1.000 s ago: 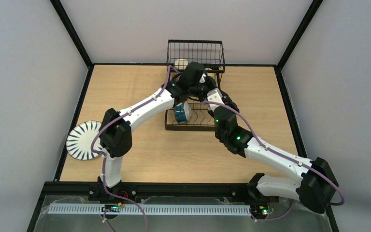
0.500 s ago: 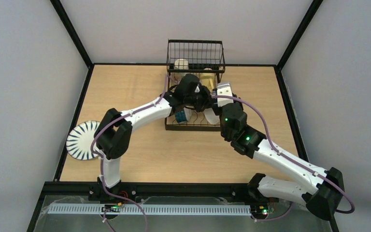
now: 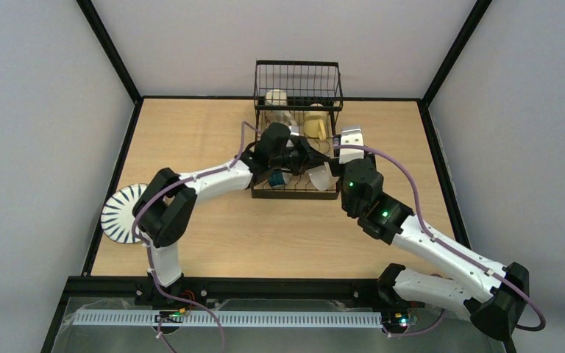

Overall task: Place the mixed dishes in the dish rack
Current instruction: Pass from the right arm to the left, then insert the bowl into the dish rack.

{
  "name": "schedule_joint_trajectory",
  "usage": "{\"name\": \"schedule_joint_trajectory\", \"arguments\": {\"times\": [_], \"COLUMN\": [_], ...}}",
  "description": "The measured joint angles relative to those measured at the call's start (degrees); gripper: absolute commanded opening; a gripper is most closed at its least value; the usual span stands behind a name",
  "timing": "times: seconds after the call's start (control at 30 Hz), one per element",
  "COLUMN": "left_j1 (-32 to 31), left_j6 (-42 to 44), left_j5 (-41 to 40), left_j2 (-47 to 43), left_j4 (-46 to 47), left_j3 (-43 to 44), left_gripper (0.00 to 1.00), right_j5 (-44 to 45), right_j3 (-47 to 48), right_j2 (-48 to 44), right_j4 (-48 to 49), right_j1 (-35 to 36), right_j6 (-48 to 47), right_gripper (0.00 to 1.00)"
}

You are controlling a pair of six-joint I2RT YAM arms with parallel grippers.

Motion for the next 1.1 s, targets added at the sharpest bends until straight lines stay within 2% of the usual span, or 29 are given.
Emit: {"name": "schedule_joint_trajectory", "arguments": {"times": [0.23,0.53,1.1], "left_j1": [2.3,4.9,7.8], "left_j6": [-3.8,-3.5,2.1], "left_j5": [2.7,11.4,19.8], "left_j2": [-1.2,1.7,7.1], "left_j4": [16.0,31.3,34.1], "left_j3": [-9.4,-6.6,-6.4], "left_gripper": [0.02,0.02,0.02], "right_j5": [0.9,1.4,1.7], "right_j3": [0.0,0.0,-0.1], "right_j2": [-1.7,-1.9,-1.4], "right_j4": [-2.5,-5.1,-5.9], "right_j1": [0.0,0.0,0.0], "right_j6": [3.1,6.2,7.1], "right_gripper": [0.43,0.43,0.43]}}
